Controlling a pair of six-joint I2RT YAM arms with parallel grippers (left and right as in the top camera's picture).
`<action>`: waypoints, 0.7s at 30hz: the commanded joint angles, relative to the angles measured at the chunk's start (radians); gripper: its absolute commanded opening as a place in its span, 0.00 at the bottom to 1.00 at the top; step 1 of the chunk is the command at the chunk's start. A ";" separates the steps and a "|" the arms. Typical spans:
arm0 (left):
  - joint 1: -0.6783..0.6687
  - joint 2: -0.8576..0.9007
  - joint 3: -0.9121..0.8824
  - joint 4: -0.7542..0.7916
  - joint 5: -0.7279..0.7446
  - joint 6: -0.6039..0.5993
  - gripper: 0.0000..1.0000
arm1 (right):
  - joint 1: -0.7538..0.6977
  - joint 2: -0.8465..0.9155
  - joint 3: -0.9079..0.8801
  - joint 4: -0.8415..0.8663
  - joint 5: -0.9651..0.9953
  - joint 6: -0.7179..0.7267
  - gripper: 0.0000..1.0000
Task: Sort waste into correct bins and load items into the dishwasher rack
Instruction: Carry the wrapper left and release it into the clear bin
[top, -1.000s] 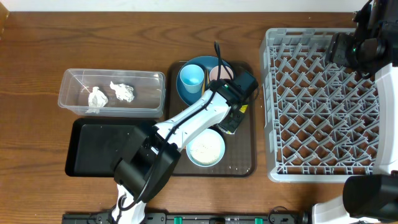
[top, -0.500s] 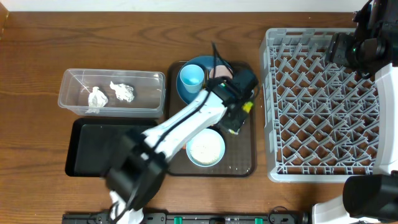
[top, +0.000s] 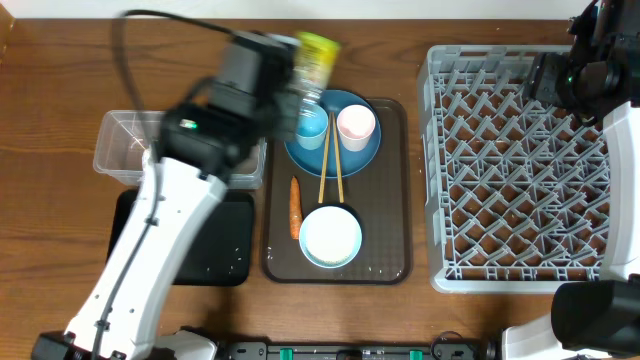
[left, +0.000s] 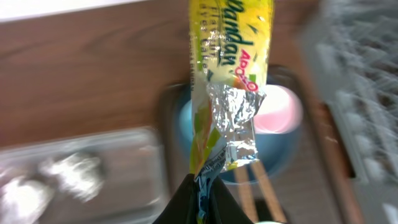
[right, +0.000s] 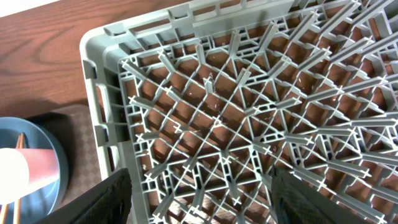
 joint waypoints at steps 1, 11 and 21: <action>0.140 0.000 0.006 -0.051 -0.041 -0.058 0.09 | -0.003 -0.002 0.017 0.002 0.000 0.014 0.71; 0.415 0.064 -0.083 -0.181 -0.040 -0.144 0.09 | -0.003 -0.002 0.017 0.007 0.000 0.014 0.71; 0.440 0.205 -0.127 -0.181 -0.040 -0.174 0.09 | -0.003 -0.002 0.017 0.010 0.000 0.013 0.72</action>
